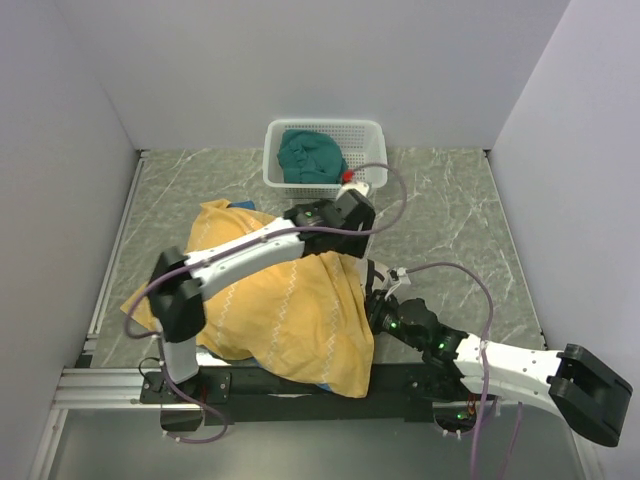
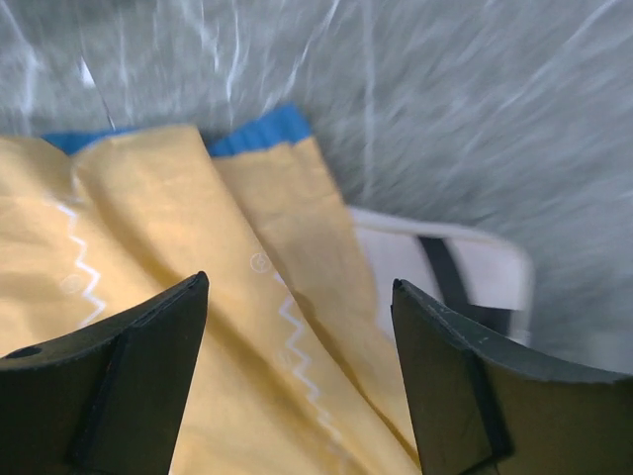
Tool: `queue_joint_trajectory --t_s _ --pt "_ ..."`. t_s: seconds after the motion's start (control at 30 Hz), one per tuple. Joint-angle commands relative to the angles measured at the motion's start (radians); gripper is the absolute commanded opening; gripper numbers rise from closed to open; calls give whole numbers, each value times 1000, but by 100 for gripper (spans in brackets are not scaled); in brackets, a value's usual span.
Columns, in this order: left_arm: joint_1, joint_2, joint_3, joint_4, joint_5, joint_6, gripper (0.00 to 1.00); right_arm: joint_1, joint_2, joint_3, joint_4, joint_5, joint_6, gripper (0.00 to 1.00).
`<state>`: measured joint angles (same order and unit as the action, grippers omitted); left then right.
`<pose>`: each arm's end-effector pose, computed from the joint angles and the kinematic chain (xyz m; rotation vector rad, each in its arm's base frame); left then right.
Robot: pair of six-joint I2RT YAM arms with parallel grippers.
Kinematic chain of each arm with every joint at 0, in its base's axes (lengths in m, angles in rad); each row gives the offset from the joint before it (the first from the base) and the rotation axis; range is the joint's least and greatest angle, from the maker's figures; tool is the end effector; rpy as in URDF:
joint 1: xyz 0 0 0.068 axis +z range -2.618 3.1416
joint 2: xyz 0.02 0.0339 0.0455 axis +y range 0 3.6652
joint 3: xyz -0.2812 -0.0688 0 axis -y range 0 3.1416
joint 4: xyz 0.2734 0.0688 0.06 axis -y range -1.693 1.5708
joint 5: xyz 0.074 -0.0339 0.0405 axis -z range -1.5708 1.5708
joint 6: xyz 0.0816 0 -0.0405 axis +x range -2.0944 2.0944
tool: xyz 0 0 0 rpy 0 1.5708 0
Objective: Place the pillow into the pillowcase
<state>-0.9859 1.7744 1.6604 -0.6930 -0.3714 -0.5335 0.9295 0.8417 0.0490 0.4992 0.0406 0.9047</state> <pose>0.2782 -0.3664 0.3090 0.3505 2.3051 -0.3264 0.1320 0.1713 0.1256 0.0055 2.0545 1.1854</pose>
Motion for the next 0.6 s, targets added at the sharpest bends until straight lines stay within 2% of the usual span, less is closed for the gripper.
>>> queue_joint_trajectory --t_s 0.0,0.13,0.23,0.27,0.33,0.37,0.43,0.47,0.53,0.57 --pt "1 80 93 -86 9 85 78 22 -19 -83 107 38 7 0" --pt "4 137 110 -86 41 99 76 22 -44 -84 78 42 -1 0" --pt "4 154 110 -77 78 101 70 23 -52 -86 68 48 0 0" --pt "4 157 107 -74 78 99 60 22 -50 -84 67 48 2 0" --pt "6 161 108 -82 63 95 46 22 -49 -83 62 47 2 0" --pt "6 161 120 -86 55 96 29 23 -46 -81 61 45 2 0" --pt "4 158 142 -92 58 104 18 22 -49 -69 53 36 -6 0" --pt "6 158 166 -99 66 109 9 23 -52 -61 47 27 -9 0" --pt "4 169 199 -118 60 119 7 23 -70 -23 6 25 -27 0" --pt "6 172 225 -144 55 122 19 23 -81 -12 -13 28 -33 0"
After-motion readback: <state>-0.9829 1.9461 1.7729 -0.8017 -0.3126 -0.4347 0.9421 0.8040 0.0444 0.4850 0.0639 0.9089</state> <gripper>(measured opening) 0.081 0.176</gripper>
